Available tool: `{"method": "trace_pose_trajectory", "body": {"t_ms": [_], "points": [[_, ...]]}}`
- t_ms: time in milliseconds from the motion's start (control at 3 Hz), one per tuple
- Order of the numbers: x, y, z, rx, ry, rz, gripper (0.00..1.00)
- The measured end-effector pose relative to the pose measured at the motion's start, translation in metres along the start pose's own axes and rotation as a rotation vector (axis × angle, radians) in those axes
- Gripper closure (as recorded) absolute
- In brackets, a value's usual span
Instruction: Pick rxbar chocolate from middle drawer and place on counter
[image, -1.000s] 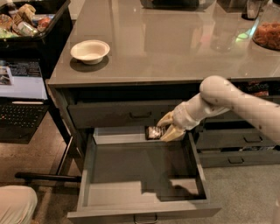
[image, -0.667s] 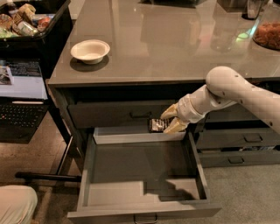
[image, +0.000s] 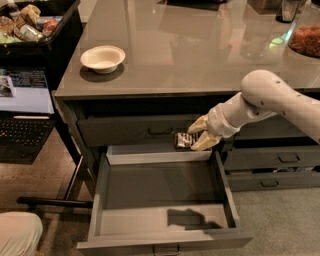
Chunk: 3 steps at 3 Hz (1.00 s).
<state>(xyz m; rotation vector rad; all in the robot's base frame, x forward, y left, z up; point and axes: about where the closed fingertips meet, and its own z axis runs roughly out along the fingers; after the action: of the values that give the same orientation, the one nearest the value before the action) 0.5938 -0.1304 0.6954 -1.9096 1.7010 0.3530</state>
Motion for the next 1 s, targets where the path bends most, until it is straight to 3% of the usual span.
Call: {"method": "trace_pose_trajectory", "body": {"t_ms": [333, 667, 1000], "points": [[-0.013, 0.000, -0.043, 0.057, 0.056, -0.020, 1.00], [-0.044, -0.016, -0.104, 0.142, 0.117, -0.044, 1.00], [-0.069, -0.040, -0.143, 0.202, 0.126, -0.019, 1.00]]}}
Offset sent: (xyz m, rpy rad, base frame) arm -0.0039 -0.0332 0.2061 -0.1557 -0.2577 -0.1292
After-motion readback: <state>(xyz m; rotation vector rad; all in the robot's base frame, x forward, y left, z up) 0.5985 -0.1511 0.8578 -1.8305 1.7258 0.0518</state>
